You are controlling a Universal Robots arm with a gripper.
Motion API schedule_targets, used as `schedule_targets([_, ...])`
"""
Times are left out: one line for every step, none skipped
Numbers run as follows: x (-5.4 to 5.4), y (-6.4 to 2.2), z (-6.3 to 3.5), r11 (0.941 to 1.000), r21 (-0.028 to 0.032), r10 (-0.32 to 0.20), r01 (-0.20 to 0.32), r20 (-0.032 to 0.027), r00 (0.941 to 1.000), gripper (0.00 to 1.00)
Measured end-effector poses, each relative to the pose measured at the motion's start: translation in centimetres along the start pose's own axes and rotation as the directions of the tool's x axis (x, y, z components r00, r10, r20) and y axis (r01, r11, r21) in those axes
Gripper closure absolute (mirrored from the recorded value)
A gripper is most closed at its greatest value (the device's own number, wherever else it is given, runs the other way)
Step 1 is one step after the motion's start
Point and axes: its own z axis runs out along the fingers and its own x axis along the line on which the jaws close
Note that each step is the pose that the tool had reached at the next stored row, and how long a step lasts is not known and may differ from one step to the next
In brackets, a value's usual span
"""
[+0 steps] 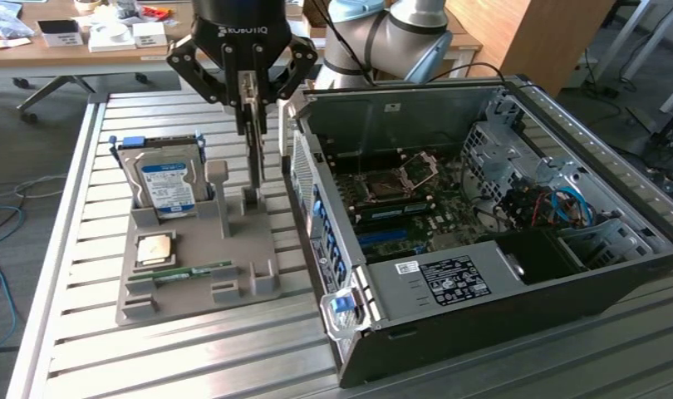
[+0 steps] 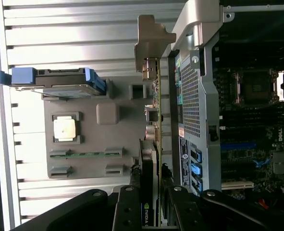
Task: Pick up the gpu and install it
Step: 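Pick up the gpu and move the gpu toward the slot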
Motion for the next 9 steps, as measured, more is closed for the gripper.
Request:
schedule_targets([-0.1, 0.01, 0.00, 1.0000, 0.0000, 0.000, 0.000, 0.0000, 1.0000, 0.73])
schedule_targets([-0.2, 0.02, 0.00, 1.0000, 0.0000, 0.000, 0.000, 0.0001, 1.0000, 0.73])
schedule_targets([-0.3, 0.03, -0.01, 1.0000, 0.0000, 0.000, 0.000, 0.0000, 1.0000, 0.73])
schedule_targets([-0.5, 0.04, -0.01, 1.0000, -0.0001, 0.000, 0.000, 0.0001, 1.0000, 0.73])
schedule_targets([-0.6, 0.05, -0.02, 1.0000, -0.0001, 0.000, 0.000, 0.0001, 1.0000, 0.73])
schedule_targets([-0.8, 0.06, -0.03, 1.0000, -0.0001, 0.000, 0.000, 0.0001, 1.0000, 0.73])
schedule_targets([-0.9, 0.07, -0.04, 1.0000, 0.0000, 0.000, 0.000, 0.0001, 1.0000, 0.73])
schedule_targets([-1.1, 0.08, -0.05, 1.0000, -0.0001, 0.000, 0.000, 0.0000, 1.0000, 0.73])
schedule_targets([-1.2, 0.10, -0.06, 1.0000, 0.0000, 0.000, 0.000, 0.0000, 1.0000, 0.73])
